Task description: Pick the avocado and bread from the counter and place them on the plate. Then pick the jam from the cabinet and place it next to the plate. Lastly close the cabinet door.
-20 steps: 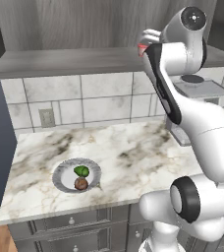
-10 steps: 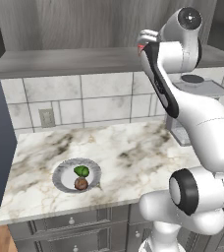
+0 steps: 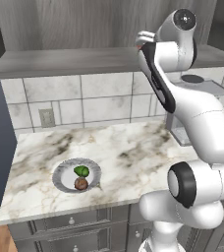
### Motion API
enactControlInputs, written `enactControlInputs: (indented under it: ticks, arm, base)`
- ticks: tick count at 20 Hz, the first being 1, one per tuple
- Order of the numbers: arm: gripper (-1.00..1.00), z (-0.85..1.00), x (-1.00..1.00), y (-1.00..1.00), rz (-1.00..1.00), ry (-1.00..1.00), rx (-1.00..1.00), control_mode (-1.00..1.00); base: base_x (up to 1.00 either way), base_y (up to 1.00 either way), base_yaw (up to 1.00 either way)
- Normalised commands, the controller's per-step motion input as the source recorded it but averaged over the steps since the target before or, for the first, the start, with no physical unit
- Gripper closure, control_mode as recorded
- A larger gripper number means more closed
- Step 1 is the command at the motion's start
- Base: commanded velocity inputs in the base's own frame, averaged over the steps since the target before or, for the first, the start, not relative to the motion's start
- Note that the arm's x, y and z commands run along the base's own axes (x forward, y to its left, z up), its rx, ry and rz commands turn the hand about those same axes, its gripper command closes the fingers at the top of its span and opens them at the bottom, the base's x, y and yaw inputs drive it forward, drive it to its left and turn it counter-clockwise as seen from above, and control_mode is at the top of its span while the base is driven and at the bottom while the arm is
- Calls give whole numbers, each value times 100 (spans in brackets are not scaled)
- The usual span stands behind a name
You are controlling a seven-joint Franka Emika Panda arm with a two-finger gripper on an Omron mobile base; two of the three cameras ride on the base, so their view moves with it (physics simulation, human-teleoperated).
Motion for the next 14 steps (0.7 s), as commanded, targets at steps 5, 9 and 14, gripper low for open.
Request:
enactControlInputs:
  ticks: [5, 9, 14]
  arm:
    - [-100, -1, 15, 0, 0, 3, -2, -100]
    - [-100, -6, 20, 0, 0, 5, -3, -100]
    - [-100, -6, 21, 0, 0, 5, -3, -100]
  base:
    - [0, 0, 0]
    - [0, 0, 0]
    - [0, 0, 0]
